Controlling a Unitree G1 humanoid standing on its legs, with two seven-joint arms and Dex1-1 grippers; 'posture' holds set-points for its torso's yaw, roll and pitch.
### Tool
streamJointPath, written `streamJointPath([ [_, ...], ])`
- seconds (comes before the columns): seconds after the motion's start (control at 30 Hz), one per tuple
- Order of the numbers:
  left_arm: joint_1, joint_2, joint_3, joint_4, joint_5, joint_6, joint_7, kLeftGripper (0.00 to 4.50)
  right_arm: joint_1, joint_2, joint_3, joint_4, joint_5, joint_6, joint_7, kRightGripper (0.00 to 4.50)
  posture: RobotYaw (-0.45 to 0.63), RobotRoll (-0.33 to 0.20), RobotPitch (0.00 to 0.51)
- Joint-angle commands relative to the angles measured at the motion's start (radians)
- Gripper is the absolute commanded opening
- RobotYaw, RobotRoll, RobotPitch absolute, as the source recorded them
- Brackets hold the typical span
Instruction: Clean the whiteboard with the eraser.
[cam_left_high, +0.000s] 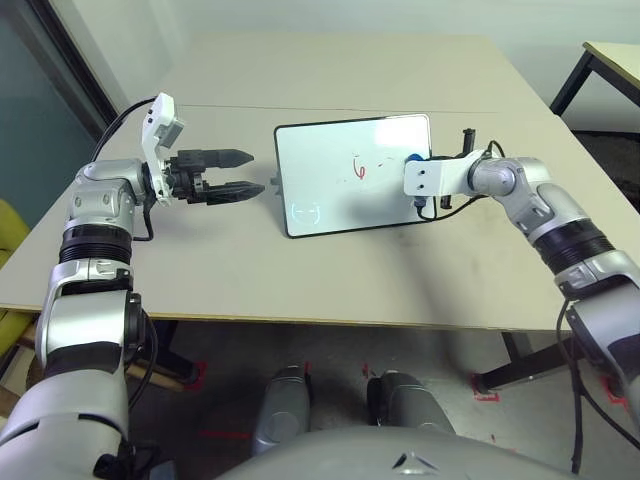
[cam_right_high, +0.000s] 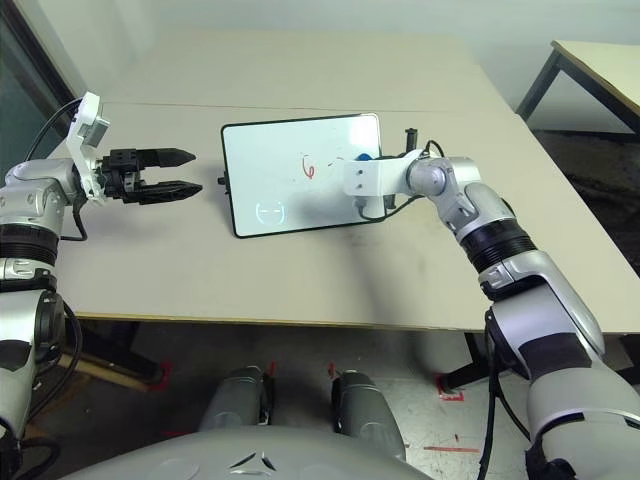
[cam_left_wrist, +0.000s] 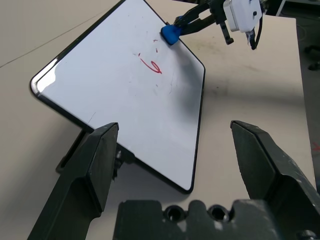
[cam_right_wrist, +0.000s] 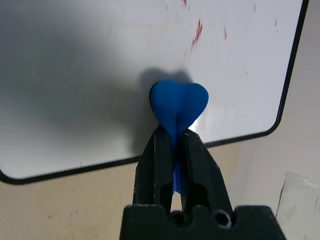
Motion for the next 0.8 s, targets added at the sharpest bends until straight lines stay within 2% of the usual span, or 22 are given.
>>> streamJointPath([
  [0.03, -0.003, 0.005, -0.006, 0.005, 0.003, -0.001, -0.002, 4.50, -0.033, 0.023, 0.012, 0.017, -0.009, -0.002, 0.009, 0.00, 0.16, 0.000, 0.027],
  [0.4, 0.002, 0.005, -0.004, 0.000, 0.001, 0.002, 0.000, 4.50, -0.081, 0.078, 0.024, 0.056, -0.024, -0.019, 0.003, 0.00, 0.16, 0.000, 0.029],
  [0.8, -0.001, -0.001, -0.005, -0.001, 0.000, 0.002, 0.001, 4.50, -0.042, 0.098, 0.048, 0.031, -0.048, -0.033, 0.010, 0.00, 0.16, 0.000, 0.028],
])
